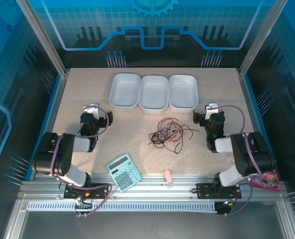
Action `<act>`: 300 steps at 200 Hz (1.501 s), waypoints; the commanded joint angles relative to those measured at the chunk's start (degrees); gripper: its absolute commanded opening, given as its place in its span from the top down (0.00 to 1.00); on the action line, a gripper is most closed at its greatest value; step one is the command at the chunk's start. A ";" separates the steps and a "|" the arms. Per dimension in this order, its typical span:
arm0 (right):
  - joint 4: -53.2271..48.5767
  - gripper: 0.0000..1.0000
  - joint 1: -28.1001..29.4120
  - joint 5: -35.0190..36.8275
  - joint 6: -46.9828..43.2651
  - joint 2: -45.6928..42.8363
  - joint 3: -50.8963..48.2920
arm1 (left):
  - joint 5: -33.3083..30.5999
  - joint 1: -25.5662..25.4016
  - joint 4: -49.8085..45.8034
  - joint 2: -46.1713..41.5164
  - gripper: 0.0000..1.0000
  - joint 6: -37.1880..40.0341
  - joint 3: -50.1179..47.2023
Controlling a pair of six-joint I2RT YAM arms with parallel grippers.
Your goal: Untangle the cables
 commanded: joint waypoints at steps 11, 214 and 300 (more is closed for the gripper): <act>-3.50 0.00 0.19 -1.46 -1.35 -1.78 2.44 | -1.53 0.43 -3.47 -4.58 0.01 0.07 1.81; -86.13 0.01 17.57 11.48 31.09 -36.57 18.24 | -0.36 -34.57 -48.88 -27.11 0.01 -24.88 11.72; -100.53 0.42 29.23 -6.25 51.97 -46.76 14.26 | 0.47 -43.37 -46.09 -13.25 0.02 -26.69 17.95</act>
